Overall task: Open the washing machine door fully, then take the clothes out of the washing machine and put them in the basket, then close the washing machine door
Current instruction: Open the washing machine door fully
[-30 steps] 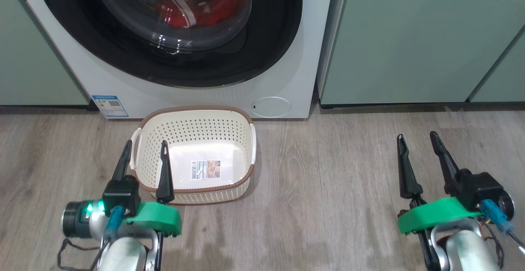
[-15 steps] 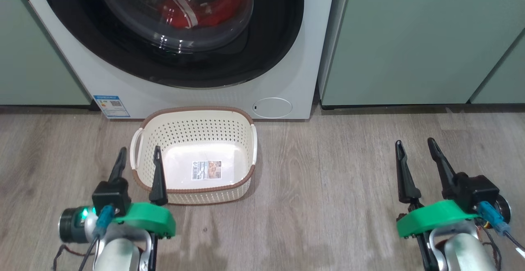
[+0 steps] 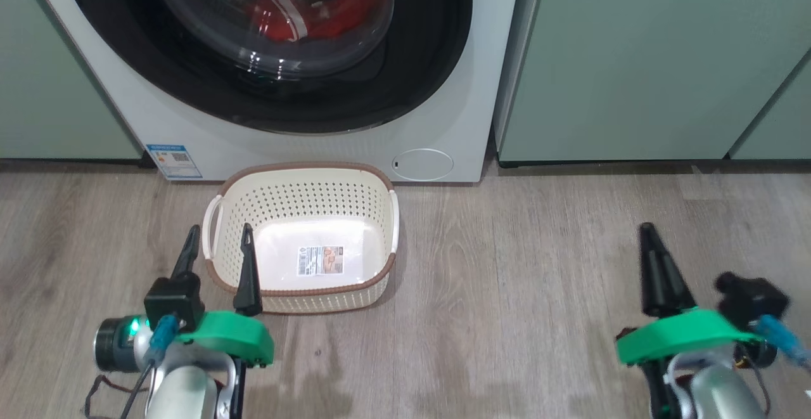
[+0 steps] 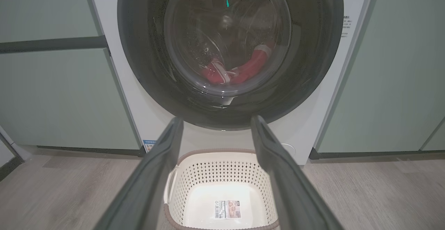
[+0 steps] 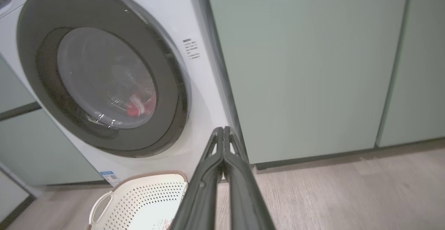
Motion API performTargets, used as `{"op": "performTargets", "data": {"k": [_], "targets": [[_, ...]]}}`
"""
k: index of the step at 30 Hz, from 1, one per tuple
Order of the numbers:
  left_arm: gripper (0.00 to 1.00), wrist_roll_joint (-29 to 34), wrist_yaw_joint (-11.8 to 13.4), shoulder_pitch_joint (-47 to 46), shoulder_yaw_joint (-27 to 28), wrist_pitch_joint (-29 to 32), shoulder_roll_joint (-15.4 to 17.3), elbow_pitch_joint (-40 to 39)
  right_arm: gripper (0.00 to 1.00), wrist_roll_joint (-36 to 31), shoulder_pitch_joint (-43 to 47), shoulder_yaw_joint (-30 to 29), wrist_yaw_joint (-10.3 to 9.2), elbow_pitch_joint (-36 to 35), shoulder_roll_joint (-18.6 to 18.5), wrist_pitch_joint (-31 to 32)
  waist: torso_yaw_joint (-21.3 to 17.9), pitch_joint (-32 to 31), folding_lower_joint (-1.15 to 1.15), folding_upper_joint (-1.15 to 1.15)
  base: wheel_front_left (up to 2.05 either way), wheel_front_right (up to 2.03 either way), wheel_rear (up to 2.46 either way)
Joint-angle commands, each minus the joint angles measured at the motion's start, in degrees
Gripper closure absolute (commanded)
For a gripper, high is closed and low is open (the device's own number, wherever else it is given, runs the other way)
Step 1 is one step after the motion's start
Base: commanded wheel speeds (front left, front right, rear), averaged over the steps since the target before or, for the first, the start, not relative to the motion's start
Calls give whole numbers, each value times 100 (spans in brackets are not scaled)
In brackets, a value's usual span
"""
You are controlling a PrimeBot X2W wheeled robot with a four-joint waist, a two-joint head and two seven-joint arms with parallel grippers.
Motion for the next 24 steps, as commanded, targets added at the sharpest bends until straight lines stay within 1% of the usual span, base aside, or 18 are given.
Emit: {"op": "performTargets", "data": {"k": [1, 5, 7, 9, 10, 13, 15, 17, 21, 24], "targets": [[0, -2, -30, -271, 210, -43, 26, -141, 100, 240, -334, 65, -4, -103, -71, -60, 10, 17, 0, 0, 0, 0, 0], [0, -143, -30, -268, 132, -43, 23, -114, 100, 1223, -701, -42, -4, 274, -71, -60, 71, 155, 0, 0, 0, 0, 0], [0, -209, -26, -302, 82, -43, 22, -102, 100, 1566, -989, -65, -4, 475, -71, -60, 116, 262, 0, 0, 0, 0, 0], [0, -267, -24, -338, 20, -43, 22, -96, 100, 2075, -1296, 2, -4, 711, -119, -60, 175, 364, 0, 0, 0, 0, 0], [0, -328, -24, -382, -61, -43, 22, -94, 100, 2861, -1629, 111, -4, 942, -244, -60, 256, 482, 0, 0, 0, 0, 0], [0, -407, -11, -475, -190, -43, 21, -110, 100, 4235, -2161, 402, -4, 1189, -605, 34, 401, 670, 0, 0, 0, 0, 0], [0, -458, 12, -545, -259, -43, 21, -126, 100, 5059, -2483, 547, -4, 1193, -883, 377, 497, 808, 0, 0, 0, 0, 0], [0, -511, 19, -638, -319, -43, 21, -146, 100, 5685, -2776, 635, -4, 1153, -1166, 736, 603, 969, 0, 0, 0, 0, 0], [0, -606, 43, -836, -459, -43, 21, -213, 100, 6602, -3368, 648, -4, 1153, -1666, 1529, 824, 1322, 0, 0, 0, 0, 0], [0, -686, 80, -975, -572, -43, 21, -292, 100, 7030, -3791, 625, -4, 1178, -1963, 2156, 980, 1585, 0, 0, 0, 0, 0]]}}
